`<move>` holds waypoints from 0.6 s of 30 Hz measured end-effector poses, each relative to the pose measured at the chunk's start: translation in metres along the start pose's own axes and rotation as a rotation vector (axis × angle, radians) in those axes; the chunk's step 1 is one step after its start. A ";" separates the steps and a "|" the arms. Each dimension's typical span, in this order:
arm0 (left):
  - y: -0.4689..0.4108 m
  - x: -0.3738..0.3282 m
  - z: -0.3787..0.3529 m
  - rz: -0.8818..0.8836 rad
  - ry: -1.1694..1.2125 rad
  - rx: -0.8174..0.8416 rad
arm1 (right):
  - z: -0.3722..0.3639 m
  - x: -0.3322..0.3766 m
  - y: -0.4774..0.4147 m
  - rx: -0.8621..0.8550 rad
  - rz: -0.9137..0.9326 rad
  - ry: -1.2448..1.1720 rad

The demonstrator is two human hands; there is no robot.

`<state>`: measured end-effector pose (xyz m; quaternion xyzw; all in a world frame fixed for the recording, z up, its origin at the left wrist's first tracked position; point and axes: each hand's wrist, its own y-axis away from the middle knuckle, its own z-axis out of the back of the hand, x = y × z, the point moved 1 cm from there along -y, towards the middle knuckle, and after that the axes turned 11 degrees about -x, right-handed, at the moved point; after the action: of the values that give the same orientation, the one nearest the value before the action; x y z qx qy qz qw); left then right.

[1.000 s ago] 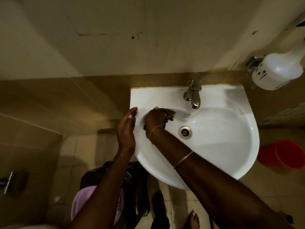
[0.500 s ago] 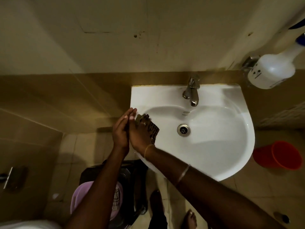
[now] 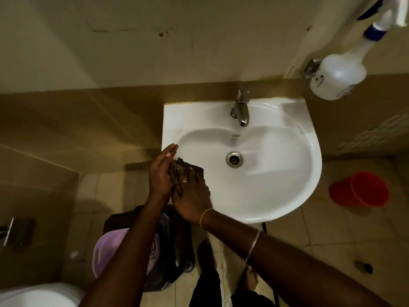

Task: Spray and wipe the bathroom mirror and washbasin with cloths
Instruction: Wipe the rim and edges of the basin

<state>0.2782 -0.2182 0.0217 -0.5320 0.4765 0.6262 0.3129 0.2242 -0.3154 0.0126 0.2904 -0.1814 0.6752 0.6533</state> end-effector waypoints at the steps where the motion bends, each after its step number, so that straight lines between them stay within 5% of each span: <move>1: 0.007 0.001 -0.004 -0.005 -0.029 0.003 | 0.006 -0.006 0.007 0.018 0.002 0.011; 18: 0.099 0.026 -0.080 0.050 -0.355 0.074 | 0.104 -0.144 0.077 0.015 0.272 0.353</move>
<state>0.2123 -0.3299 0.0242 -0.3893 0.4495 0.6999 0.3957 0.1608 -0.4983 0.0122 0.1454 -0.0969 0.7987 0.5758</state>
